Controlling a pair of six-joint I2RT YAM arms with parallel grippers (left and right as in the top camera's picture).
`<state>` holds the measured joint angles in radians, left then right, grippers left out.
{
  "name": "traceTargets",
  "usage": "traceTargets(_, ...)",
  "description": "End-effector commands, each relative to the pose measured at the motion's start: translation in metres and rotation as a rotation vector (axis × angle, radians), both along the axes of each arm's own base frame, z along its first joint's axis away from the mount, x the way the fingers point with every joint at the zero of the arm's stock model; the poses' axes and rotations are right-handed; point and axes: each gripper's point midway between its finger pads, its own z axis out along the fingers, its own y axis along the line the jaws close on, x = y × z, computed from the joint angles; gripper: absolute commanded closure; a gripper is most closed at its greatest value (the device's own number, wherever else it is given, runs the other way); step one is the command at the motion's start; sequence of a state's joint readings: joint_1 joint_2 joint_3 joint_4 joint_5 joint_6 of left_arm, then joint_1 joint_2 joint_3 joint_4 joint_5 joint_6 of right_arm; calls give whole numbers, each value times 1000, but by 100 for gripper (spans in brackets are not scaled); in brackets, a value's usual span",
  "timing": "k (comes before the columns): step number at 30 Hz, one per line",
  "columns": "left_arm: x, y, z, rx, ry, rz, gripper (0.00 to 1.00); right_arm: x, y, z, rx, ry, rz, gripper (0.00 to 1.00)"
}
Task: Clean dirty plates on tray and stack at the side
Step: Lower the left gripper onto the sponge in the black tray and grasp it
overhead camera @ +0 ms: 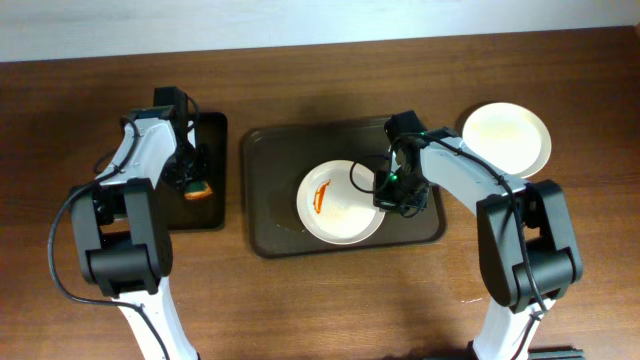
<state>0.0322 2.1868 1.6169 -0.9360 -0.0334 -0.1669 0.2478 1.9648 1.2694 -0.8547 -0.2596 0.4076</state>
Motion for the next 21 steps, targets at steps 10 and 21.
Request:
traceTargets(10, -21, 4, -10, 12, 95, 1, 0, -9, -5, -14, -45, 31, 20, 95)
traceTargets(21, -38, 4, -9, 10, 164, 0, 83, -8, -5, -14, -43, 24, 20, 95)
